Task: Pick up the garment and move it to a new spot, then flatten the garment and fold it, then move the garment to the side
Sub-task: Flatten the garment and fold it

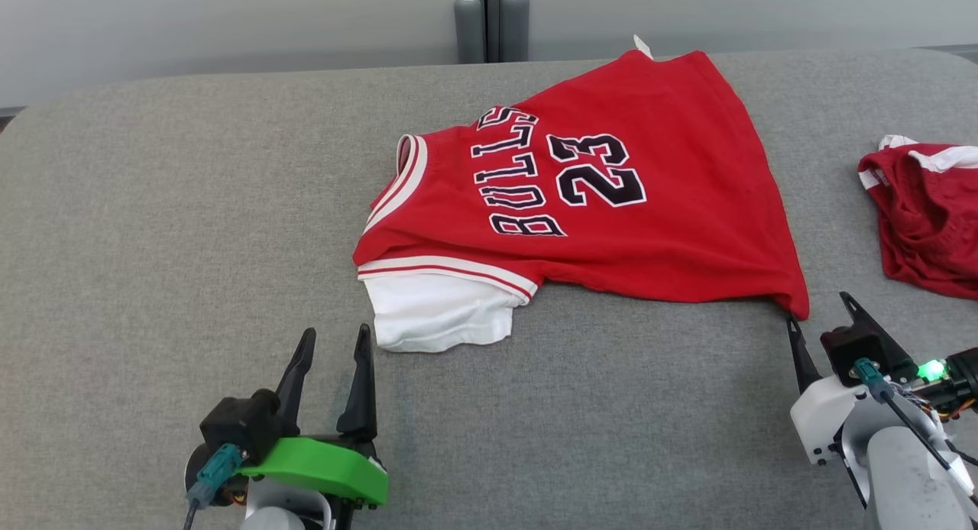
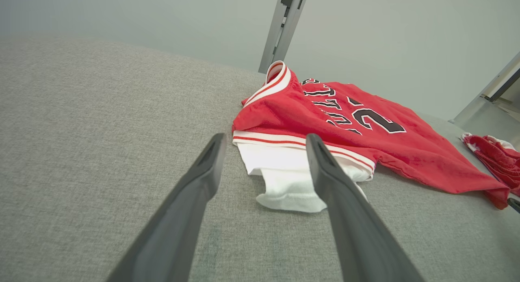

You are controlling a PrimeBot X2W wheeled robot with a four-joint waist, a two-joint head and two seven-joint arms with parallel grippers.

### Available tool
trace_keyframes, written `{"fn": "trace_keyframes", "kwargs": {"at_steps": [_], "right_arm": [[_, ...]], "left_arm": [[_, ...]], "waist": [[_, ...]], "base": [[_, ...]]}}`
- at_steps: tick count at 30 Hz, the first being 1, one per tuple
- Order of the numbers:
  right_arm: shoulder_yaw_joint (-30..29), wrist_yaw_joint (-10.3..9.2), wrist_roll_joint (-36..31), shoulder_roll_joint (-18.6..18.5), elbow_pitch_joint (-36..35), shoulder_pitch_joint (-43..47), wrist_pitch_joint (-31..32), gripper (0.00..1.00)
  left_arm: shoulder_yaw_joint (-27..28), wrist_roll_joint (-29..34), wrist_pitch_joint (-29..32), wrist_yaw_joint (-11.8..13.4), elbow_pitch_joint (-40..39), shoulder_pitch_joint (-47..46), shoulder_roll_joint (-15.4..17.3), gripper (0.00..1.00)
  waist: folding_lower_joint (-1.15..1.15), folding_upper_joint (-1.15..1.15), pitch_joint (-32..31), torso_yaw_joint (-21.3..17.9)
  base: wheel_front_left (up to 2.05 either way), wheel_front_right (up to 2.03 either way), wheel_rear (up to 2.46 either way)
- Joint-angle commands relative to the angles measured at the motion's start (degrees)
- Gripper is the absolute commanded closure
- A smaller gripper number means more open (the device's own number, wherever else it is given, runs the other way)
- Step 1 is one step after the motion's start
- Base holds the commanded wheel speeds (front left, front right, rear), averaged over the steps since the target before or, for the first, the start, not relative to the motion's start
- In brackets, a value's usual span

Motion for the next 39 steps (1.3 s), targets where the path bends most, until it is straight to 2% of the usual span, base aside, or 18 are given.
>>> {"fn": "trace_keyframes", "kwargs": {"at_steps": [1, 8, 16, 30, 39], "right_arm": [[-0.49, -0.09, 0.95, 0.06, -1.07, 1.53, -0.24, 0.0], [0.31, -0.09, 6.13, 1.34, -8.48, 6.08, -0.24, 0.0], [3.18, -0.09, 13.05, 1.82, -15.57, 7.33, -0.24, 0.0], [10.94, -0.09, 29.04, 1.78, -14.64, 9.77, -0.24, 0.0], [12.28, -0.09, 34.51, 1.79, -13.79, 12.01, -0.24, 0.0]], "left_arm": [[0.42, 0.33, -0.16, -0.13, 0.3, 1.11, 0.15, 0.0], [1.22, 0.59, -0.16, -0.3, 1.73, 1.91, 0.15, 0.0], [1.29, 0.97, -0.17, -0.74, 2.58, 2.33, 0.15, 0.0], [0.97, 1.24, -0.16, -0.84, 1.31, 5.95, 0.15, 0.0], [1.96, 0.43, -0.16, 0.12, -0.06, 9.07, 0.15, 0.0]], "waist": [[0.0, 0.0, -0.65, -0.48], [0.0, 0.0, -2.66, -2.57], [0.0, 0.0, -5.97, -4.13], [0.0, 0.0, -10.76, -1.96], [0.0, 0.0, -11.57, -2.0]], "base": [[0.0, 0.0, 0.0], [0.0, 0.0, 0.0], [0.0, 0.0, 0.0], [0.0, 0.0, 0.0], [0.0, 0.0, 0.0]]}}
